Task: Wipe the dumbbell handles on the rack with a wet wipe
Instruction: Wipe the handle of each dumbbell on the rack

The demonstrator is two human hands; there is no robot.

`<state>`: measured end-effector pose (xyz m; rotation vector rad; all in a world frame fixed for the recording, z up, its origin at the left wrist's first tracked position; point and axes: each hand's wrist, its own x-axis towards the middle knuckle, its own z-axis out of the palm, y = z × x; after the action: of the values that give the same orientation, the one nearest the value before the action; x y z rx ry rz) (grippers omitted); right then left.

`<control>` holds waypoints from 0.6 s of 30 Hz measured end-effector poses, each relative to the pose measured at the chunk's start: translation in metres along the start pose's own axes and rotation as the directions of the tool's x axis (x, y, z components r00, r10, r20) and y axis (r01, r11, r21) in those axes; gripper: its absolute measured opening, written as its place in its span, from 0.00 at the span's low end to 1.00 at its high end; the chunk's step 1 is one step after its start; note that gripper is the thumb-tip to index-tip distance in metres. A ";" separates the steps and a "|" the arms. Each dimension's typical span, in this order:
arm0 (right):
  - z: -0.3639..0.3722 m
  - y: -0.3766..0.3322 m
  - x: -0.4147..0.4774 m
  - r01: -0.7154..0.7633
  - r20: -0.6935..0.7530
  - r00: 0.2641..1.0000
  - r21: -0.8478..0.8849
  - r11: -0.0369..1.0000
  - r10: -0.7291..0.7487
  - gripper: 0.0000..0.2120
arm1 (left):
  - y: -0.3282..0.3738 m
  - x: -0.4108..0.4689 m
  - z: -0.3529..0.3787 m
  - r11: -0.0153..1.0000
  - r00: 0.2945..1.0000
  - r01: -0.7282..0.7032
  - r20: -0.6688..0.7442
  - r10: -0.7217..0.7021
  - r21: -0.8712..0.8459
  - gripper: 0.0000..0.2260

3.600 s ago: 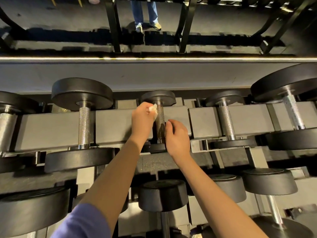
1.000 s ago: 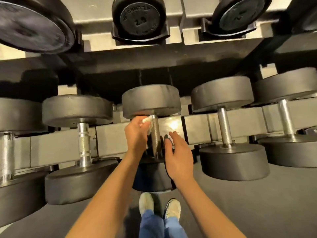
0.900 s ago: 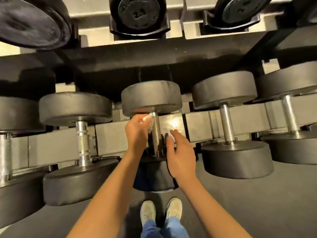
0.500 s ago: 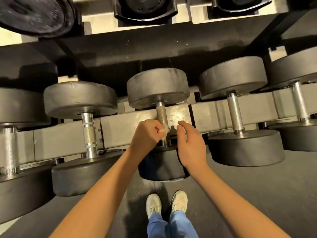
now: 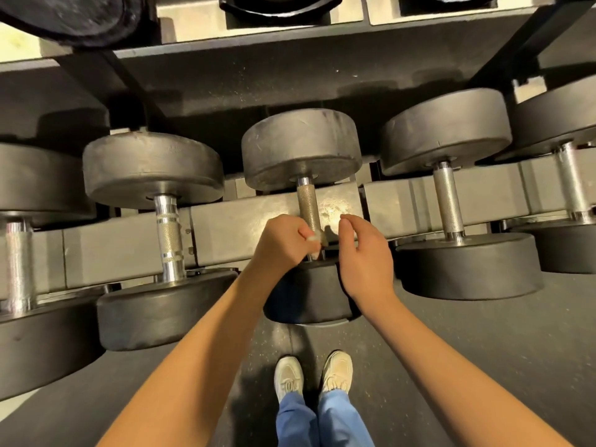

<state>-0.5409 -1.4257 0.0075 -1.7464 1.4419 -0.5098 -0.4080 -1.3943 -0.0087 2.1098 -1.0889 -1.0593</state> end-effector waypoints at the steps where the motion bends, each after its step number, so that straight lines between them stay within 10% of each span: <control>1: -0.001 0.000 0.000 -0.003 0.007 1.000 0.001 1.000 0.003 0.15 | 0.002 0.000 0.000 1.000 1.000 0.019 -0.024 -0.019 -0.008 0.03; 5: -0.003 -0.001 0.001 0.001 0.054 0.999 -0.007 1.000 -0.001 0.14 | 0.009 -0.010 0.004 0.972 0.970 -0.020 -0.242 -0.038 -0.235 0.05; 13: -0.014 -0.006 0.032 -0.028 0.331 0.942 0.227 0.973 -0.050 0.08 | 0.003 -0.011 0.005 0.931 0.970 -0.153 -0.229 0.078 -0.332 0.04; 18: -0.007 -0.011 0.060 -0.034 0.145 0.989 0.129 0.991 0.015 0.07 | 0.004 -0.017 0.005 0.957 0.923 -0.147 -0.383 0.042 -0.249 0.12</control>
<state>-0.5229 -1.4846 0.0097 -1.6255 1.2982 -0.4461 -0.4196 -1.3827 -0.0016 1.9110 -0.7985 -0.6758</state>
